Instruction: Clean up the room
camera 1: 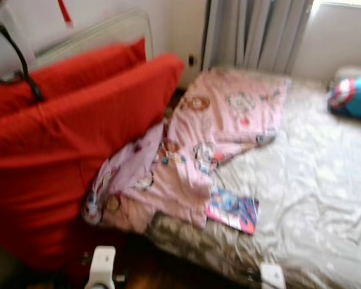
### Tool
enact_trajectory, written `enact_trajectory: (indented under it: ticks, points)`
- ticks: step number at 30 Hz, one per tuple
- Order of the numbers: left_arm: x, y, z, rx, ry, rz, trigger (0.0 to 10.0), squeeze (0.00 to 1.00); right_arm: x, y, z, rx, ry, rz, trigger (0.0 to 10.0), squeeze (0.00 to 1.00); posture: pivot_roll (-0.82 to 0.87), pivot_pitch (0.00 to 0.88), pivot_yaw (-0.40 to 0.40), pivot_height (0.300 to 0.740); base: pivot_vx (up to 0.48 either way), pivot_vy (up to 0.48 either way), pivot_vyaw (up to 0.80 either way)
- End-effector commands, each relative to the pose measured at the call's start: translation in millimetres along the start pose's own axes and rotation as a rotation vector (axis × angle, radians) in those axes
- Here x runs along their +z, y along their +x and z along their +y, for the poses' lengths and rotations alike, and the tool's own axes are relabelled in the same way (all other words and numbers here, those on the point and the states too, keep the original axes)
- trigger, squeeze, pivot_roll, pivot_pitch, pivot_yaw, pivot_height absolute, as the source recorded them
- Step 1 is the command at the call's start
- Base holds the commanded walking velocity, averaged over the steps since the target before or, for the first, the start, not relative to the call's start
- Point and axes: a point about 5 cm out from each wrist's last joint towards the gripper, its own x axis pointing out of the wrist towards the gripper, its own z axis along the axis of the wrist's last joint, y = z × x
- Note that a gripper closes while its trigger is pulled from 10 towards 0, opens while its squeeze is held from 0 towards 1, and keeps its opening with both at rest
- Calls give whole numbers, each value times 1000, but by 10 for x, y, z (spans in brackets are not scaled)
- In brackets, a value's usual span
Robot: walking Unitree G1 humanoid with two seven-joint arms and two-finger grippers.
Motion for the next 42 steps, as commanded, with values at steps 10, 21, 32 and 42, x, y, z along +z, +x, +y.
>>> enact_trajectory:
  ticks: [10, 21, 32, 42]
  points:
    - [71, 19, -41, -7, -13, -30, 10000, 0, -90, -28, -133, -39, 12, 23, 10000, 0, -57, 61, 0, 740, 264, 0, 454]
    - [578, 97, -146, -83, -5, -237, 10000, 0, 320, 27, -152, -32, 37, -156, 10000, 0, -64, 78, -2, 740, 0, 0, 0]
    - [1229, -76, -240, -170, 9, -649, 10000, 0, 1119, -72, -56, 56, 44, -601, 10000, 0, -62, 96, -17, 740, 0, 0, 0]
    - [1180, -215, -254, -179, -7, -708, 10000, 0, 994, -146, 4, 63, -18, -656, 10000, 0, -62, 114, -20, 740, 0, 0, 0]
